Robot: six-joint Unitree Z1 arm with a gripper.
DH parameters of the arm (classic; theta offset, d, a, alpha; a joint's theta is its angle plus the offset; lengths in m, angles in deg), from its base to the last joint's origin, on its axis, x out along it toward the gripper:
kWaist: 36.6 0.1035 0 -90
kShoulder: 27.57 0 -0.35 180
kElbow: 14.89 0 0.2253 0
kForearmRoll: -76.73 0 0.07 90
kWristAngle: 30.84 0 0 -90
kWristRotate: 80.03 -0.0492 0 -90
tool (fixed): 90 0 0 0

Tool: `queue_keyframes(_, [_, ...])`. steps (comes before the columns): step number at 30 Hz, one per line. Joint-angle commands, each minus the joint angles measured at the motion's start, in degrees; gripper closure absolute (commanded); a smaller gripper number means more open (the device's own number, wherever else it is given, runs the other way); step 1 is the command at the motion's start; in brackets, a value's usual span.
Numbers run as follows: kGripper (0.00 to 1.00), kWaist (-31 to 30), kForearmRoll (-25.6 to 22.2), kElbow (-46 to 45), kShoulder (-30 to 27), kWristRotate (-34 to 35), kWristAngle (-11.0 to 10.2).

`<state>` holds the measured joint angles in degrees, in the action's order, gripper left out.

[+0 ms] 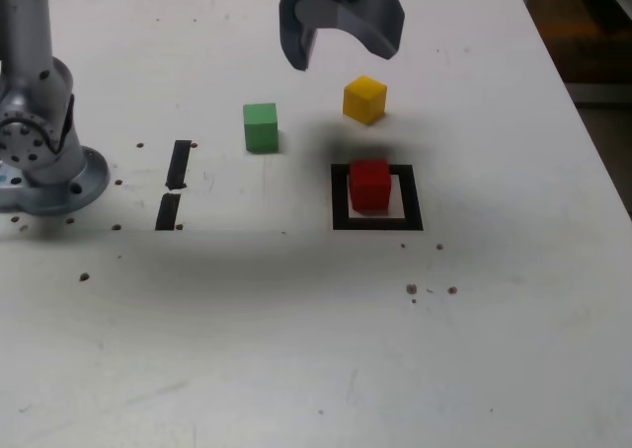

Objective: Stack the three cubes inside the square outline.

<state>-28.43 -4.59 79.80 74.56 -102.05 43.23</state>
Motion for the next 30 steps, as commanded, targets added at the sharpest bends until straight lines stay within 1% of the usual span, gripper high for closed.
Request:
queue_keyframes(1, [0.01, 1.41, 0.25, 0.63, 0.5, -6.91, -0.37])
queue_keyframes(4, [0.01, 3.66, 0.61, 1.49, 1.5, -14.97, -0.45])
queue_keyframes(8, [0.02, 6.24, 1.28, 3.28, 3.34, -24.63, -0.01])
queue_keyframes(13, [0.03, 7.93, 2.68, 4.95, 6.05, -33.46, 0.8])
queue_keyframes(18, [0.03, 8.04, 4.49, 4.64, 8.05, -37.28, 0.9])
queue_keyframes(24, [0.04, 8.11, 6.28, 3.69, 10.41, -38.94, 0.98])
queue_keyframes(27, [0.04, 8.36, 7.18, 3.34, 11.68, -39.36, 1.31])
queue_keyframes(30, [0.04, 8.71, 7.98, 3.23, 12.95, -39.91, 2.13])
